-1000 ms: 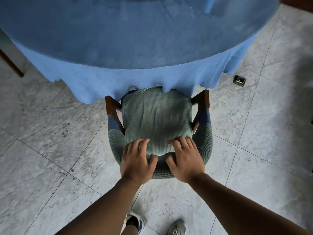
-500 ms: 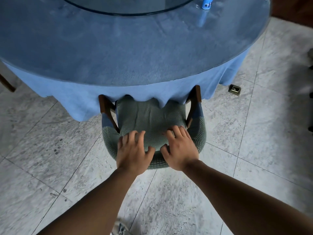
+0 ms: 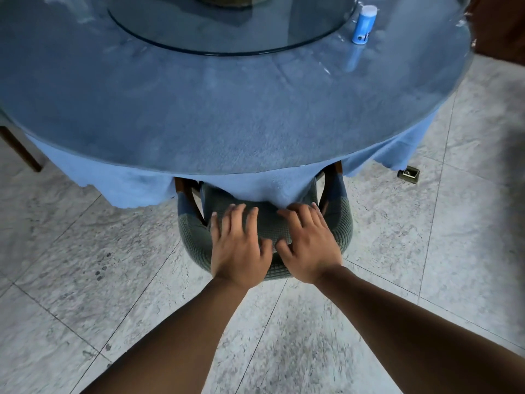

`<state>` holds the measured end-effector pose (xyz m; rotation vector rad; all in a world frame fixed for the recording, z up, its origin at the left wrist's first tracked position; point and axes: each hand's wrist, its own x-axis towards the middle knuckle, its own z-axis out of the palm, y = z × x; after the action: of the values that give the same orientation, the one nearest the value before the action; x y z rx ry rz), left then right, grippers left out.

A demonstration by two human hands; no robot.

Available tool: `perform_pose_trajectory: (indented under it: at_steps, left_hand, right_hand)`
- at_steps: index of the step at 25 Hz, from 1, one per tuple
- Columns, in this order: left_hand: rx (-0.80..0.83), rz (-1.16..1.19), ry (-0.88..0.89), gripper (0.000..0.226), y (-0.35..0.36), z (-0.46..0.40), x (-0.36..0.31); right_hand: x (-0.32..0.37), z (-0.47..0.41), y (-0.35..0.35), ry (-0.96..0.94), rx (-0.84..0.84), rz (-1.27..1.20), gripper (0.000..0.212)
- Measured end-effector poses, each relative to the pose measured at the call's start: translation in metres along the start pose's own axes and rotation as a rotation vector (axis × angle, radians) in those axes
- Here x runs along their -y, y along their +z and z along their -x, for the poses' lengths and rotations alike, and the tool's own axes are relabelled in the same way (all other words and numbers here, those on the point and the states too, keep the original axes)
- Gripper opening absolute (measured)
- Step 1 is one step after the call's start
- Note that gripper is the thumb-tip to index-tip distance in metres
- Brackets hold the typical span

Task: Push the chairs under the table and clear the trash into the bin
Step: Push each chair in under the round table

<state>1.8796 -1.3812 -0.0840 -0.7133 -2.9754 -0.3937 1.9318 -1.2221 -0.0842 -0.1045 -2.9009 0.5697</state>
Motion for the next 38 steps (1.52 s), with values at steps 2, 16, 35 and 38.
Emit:
perform_pose_trajectory:
  at_steps: [2,16,35,38]
  left_hand:
    - [0.013,-0.024,0.059,0.065,0.002,-0.011,0.001]
    - [-0.163,-0.05,0.136,0.061,0.007,-0.086,0.017]
    - [-0.225,-0.049,0.16,0.056,0.013,-0.162,0.051]
    - [-0.205,-0.045,0.149,0.054,0.012,-0.165,0.052]
  right_hand:
    - [-0.003,-0.01,0.001,-0.03,0.009,0.03,0.054]
    - [-0.021,-0.087,0.012,-0.057,-0.092,0.083,0.051]
    - [-0.021,-0.162,0.024,-0.014,-0.146,0.042,0.049]
    - [-0.019,-0.165,0.024,-0.001,-0.126,0.06,0.049]
